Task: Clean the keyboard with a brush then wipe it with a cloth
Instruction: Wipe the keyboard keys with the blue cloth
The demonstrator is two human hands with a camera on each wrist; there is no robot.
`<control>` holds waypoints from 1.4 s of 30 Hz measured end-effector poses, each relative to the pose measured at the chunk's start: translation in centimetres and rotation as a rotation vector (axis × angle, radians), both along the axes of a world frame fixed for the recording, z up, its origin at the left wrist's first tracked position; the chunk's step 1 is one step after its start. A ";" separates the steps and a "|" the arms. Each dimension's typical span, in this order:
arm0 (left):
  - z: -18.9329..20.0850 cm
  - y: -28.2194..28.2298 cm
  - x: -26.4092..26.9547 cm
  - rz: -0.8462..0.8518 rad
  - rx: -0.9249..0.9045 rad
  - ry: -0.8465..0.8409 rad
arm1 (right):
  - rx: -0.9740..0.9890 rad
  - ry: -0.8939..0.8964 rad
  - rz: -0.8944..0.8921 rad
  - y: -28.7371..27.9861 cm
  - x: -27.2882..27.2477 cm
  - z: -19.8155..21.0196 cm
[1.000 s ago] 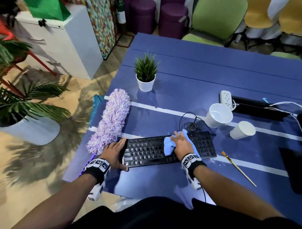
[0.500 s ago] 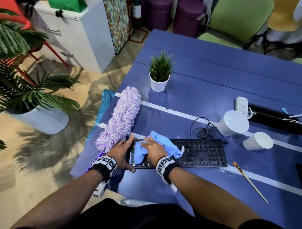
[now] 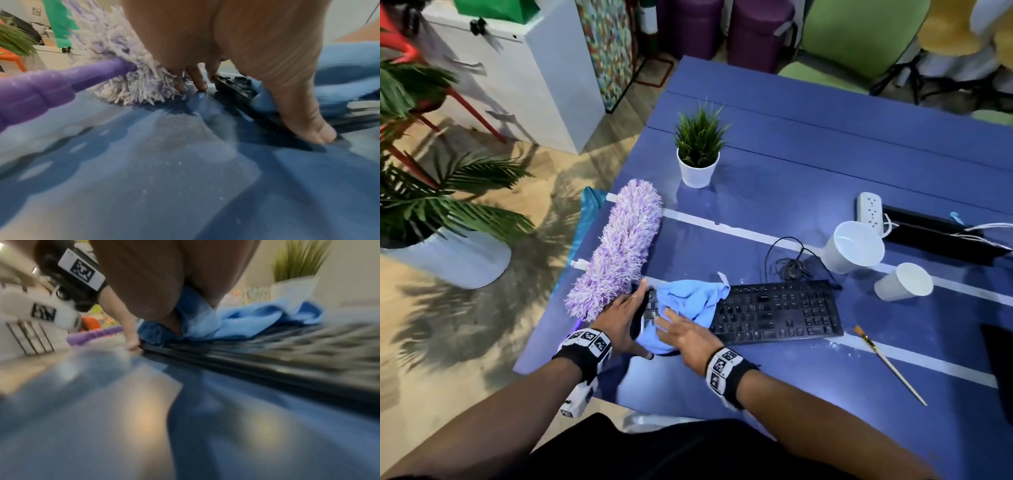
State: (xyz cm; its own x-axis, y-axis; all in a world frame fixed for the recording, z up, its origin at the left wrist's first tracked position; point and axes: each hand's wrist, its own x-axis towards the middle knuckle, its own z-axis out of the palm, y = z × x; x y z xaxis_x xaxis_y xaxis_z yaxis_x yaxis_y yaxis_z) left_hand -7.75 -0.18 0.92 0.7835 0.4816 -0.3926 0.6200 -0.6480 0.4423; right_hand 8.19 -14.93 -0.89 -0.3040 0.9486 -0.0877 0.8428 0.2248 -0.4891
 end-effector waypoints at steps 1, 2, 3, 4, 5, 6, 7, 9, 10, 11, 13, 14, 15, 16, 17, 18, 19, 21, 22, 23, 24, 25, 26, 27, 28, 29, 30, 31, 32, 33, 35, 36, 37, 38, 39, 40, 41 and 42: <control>0.0 0.0 -0.1 -0.011 -0.005 0.014 | 0.021 -0.010 -0.015 -1.3 1.8 -0.3; -0.1 0.1 -0.1 -0.021 -0.006 0.033 | 0.029 -0.028 -0.033 -2.7 3.8 -0.3; -0.1 0.2 -0.2 -0.027 -0.002 0.046 | 0.044 -0.042 -0.059 -4.2 5.7 -0.4; -0.2 0.2 -0.2 -0.026 -0.003 0.063 | 0.058 -0.049 -0.090 -5.9 7.7 -0.2; -0.3 0.1 -0.2 -0.034 -0.004 0.079 | 0.085 -0.033 -0.136 -7.6 9.5 -0.1; -0.4 0.1 -0.1 -0.039 -0.002 0.091 | 0.108 -0.044 -0.170 -9.2 11.0 0.1; -0.5 0.2 -0.1 -0.038 0.001 0.096 | 0.128 -0.064 -0.207 -10.4 12.1 -0.1; -0.6 0.1 -0.2 -0.027 -0.011 0.105 | 0.100 -0.115 -0.273 -11.7 13.0 -0.4; -0.6 0.0 -0.2 -0.022 -0.016 0.109 | 0.082 -0.126 -0.297 -11.7 12.9 -0.7; -0.7 0.0 -0.2 -0.025 -0.010 0.109 | 0.079 -0.147 -0.294 -11.5 12.4 -0.9; -0.4 0.2 0.1 -0.043 0.008 0.104 | 0.058 -0.180 -0.248 -10.2 10.7 -1.2; -0.2 0.1 0.3 -0.043 0.013 0.109 | 0.054 -0.180 -0.211 -9.3 9.6 -1.3; -0.1 0.0 0.3 -0.038 0.017 0.118 | 0.064 -0.172 -0.169 -8.3 8.4 -1.6; 0.1 -0.1 0.4 -0.037 0.020 0.126 | 0.057 -0.164 -0.130 -7.0 7.1 -1.6; 0.2 -0.3 0.4 -0.039 0.028 0.131 | 0.041 -0.142 -0.097 -5.6 5.8 -1.7; 0.4 -0.4 0.5 -0.040 0.039 0.141 | 0.018 -0.119 -0.071 -4.1 4.4 -1.5; 0.5 -0.5 0.6 -0.044 0.048 0.151 | 0.012 -0.105 -0.045 -2.5 2.8 -1.4; 0.8 -0.4 0.7 -0.064 0.050 0.159 | 0.000 -0.091 0.015 0.7 -0.3 -1.0; 0.9 -0.4 0.7 -0.084 0.054 0.149 | 0.002 -0.084 0.050 2.0 -1.8 -0.7; 1.0 -0.3 0.6 -0.098 0.064 0.140 | 0.002 -0.071 0.085 3.3 -3.0 -0.6; 1.0 -0.3 0.4 -0.105 0.072 0.130 | -0.014 -0.071 0.107 4.0 -3.9 -0.3; 0.9 -0.2 0.4 -0.104 0.076 0.115 | -0.012 -0.068 0.118 4.4 -4.1 -0.5; 1.0 -0.2 0.3 -0.097 0.076 0.104 | 0.003 -0.064 0.114 4.5 -3.9 -0.5; 1.0 -0.2 0.2 -0.094 0.078 0.103 | 0.017 -0.059 0.083 4.1 -3.3 -0.7; 1.0 -0.3 0.4 -0.093 0.075 0.114 | 0.035 -0.057 0.031 3.2 -2.0 -0.5; 0.9 -0.2 0.4 -0.091 0.063 0.131 | 0.087 -0.038 -0.014 2.0 -0.5 -0.4; 0.7 -0.1 0.4 -0.093 0.052 0.143 | 0.128 -0.018 -0.064 0.2 1.3 -0.4; 0.5 0.1 0.4 -0.089 0.052 0.150 | 0.166 -0.018 -0.120 -1.5 3.2 -0.2; 0.3 0.1 0.4 -0.087 0.053 0.153 | 0.173 -0.037 -0.186 -3.6 5.3 0.0; 0.1 0.1 0.3 -0.086 0.048 0.151 | 0.194 -0.071 -0.252 -5.8 7.3 -0.1; -0.2 0.2 0.1 -0.081 0.039 0.147 | 0.219 -0.104 -0.379 -9.8 11.3 0.5; -0.2 0.3 0.1 -0.077 0.037 0.150 | 0.222 -0.113 -0.446 -11.5 12.8 1.1; -0.3 0.4 0.1 -0.078 0.031 0.153 | 0.214 -0.131 -0.521 -12.9 14.2 1.5; -0.2 0.3 0.1 -0.079 0.021 0.153 | 0.170 -0.147 -0.604 -14.0 15.3 1.7; -0.2 0.3 0.1 -0.074 0.012 0.153 | 0.108 -0.160 -0.677 -14.8 15.9 1.8; -0.1 0.2 0.2 -0.068 0.010 0.151 | 0.067 -0.157 -0.751 -14.8 16.4 1.2; 0.1 0.1 0.2 -0.071 0.010 0.151 | 0.033 -0.133 -0.813 -14.6 16.3 0.7; 0.2 0.0 0.3 -0.073 0.010 0.150 | -0.017 -0.089 -0.825 -14.2 15.8 0.2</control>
